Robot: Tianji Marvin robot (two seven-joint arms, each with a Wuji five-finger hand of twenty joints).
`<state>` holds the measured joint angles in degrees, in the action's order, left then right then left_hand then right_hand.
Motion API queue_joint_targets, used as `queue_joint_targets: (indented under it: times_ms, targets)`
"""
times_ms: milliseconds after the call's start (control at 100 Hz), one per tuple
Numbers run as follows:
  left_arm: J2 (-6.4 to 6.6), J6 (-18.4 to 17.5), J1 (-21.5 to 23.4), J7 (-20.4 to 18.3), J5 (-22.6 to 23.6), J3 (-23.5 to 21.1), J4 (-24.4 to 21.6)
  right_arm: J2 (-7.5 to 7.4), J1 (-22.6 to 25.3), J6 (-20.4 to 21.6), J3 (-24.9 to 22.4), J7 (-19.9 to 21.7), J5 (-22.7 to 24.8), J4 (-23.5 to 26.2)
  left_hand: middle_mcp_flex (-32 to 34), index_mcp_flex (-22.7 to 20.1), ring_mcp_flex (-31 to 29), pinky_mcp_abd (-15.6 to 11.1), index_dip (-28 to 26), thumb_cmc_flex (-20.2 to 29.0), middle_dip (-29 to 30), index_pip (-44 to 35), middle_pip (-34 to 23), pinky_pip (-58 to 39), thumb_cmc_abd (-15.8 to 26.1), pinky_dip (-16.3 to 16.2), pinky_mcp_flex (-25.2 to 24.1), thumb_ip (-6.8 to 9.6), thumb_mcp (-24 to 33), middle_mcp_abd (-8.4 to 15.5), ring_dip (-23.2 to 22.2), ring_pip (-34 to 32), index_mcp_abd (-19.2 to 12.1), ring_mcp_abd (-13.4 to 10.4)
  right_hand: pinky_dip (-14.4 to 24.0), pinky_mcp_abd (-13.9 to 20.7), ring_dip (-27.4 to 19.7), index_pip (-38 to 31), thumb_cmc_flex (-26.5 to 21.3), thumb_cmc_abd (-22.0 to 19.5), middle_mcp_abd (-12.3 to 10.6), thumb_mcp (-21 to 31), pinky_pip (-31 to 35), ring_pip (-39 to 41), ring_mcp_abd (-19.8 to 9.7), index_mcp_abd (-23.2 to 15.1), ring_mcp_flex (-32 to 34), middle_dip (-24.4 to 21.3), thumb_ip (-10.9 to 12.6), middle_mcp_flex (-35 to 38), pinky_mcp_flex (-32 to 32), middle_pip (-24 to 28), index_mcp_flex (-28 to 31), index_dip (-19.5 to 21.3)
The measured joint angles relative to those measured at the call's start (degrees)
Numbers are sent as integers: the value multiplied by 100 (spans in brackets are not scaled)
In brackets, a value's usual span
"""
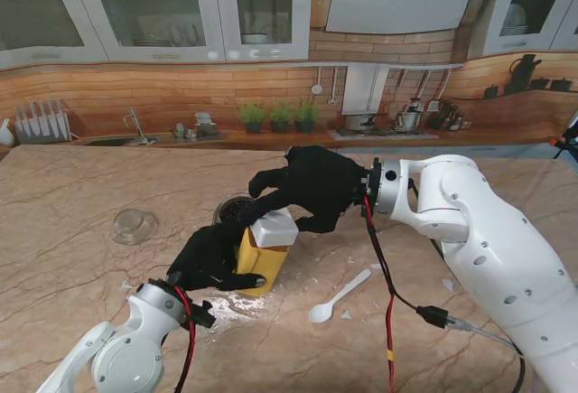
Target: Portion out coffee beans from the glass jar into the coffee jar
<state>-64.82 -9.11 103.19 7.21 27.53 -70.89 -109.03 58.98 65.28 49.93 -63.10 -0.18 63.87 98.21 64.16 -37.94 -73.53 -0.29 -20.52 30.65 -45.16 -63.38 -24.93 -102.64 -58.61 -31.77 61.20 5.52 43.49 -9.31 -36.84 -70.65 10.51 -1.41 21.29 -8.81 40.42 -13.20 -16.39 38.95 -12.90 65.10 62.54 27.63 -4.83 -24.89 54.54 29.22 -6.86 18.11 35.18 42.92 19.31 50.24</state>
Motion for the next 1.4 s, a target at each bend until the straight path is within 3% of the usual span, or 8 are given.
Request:
queue_joint_targets:
  times_ms: [210, 400, 580, 710, 910, 1060, 1200, 1400]
  targets:
    - [2, -6, 0, 4, 14, 12, 4, 41, -85, -35, 108, -30, -149, -85, 0, 0, 0, 0, 1, 0, 0, 0, 0, 0, -47, 0, 0, 0, -1, 1, 0, -4, -79, 0, 0, -39, 29, -1094, 699, -132, -46, -1166, 80, 107, -9, 280, 292, 140, -388, 753, 16, 29, 620, 19]
    - [-2, -11, 0, 64, 26, 33, 9, 40, -136, -374, 235, 410, -550, -58, -2, 0, 0, -1, 1, 0, 4, 0, 2, 0, -49, 0, 0, 0, -2, 8, 0, -4, -114, 0, 93, -261, 205, -2740, 1539, -1349, 73, -2897, 197, 297, 66, 795, 360, 258, -294, 1306, -43, 19, 1022, -450]
    - [-5, -10, -2, 88, 26, 40, 15, 44, -150, -809, 405, 454, -570, -3, -2, 0, 0, -1, 1, 0, 4, 0, 2, 0, -49, 0, 0, 0, -2, 9, 0, -4, -114, 0, 171, -362, 291, -3445, 3362, -2327, 245, -2355, 348, 525, 209, 800, 480, 389, 106, 1940, -43, -45, 2045, -456]
    - [-9, -1, -3, 100, 21, 39, 15, 55, -114, -1012, 431, 508, -571, 52, -2, 0, 0, -1, 1, 0, 4, 0, 2, 0, -49, 0, 0, 0, -2, 9, 0, -4, -114, 0, 171, -466, 292, -3186, 4211, -2716, 415, -2152, 362, 522, 295, 721, 474, 391, 224, 1945, -52, -296, 2049, -542]
    - [-13, 6, -2, 106, 19, 30, 15, 69, 184, -1107, 97, 993, -888, 367, -2, 0, 0, -1, 1, 0, 4, 0, 2, 0, -49, 0, 0, 0, -2, 10, 0, -4, -114, 0, 171, -736, 289, -941, 4508, -2973, 763, -2219, 271, 354, 494, 951, 137, 197, 226, 1695, -427, -940, -5, -1457]
    - [-13, 25, -1, 106, 19, 30, 14, 62, 344, -994, -218, 1007, -868, 549, -2, 0, 0, -1, 1, 0, 4, 0, 2, 0, -49, 0, 0, 0, -2, 10, 0, -4, -114, 0, 171, -822, 289, 368, 4401, -3047, 887, -2171, 121, 212, 554, 1171, -104, 126, 283, 1063, -750, -1115, -1153, -1603]
    - [-14, 26, 3, 100, 19, 11, 14, 52, 381, -284, -531, 785, -554, 564, -2, 0, 0, -1, 1, 0, 4, 0, 2, 0, -49, 0, 0, 0, -2, 10, 0, -4, -114, 0, 169, -808, 172, 1358, 1228, -1785, 859, -2090, -192, -124, 557, 340, -432, 99, 709, 150, -1051, -1115, -1099, -1834]
    - [-16, 24, 1, 108, 5, 8, 15, 2, 215, 186, -526, -184, 466, 324, -2, 0, 0, -1, 1, 0, 4, 0, 2, 0, -49, -1, 0, 0, -2, 10, 0, -4, -114, 0, -1, -526, -51, 1194, 287, -160, 637, 718, -250, -246, 223, 17, -530, 35, 284, -471, -886, -523, -1110, -1345]
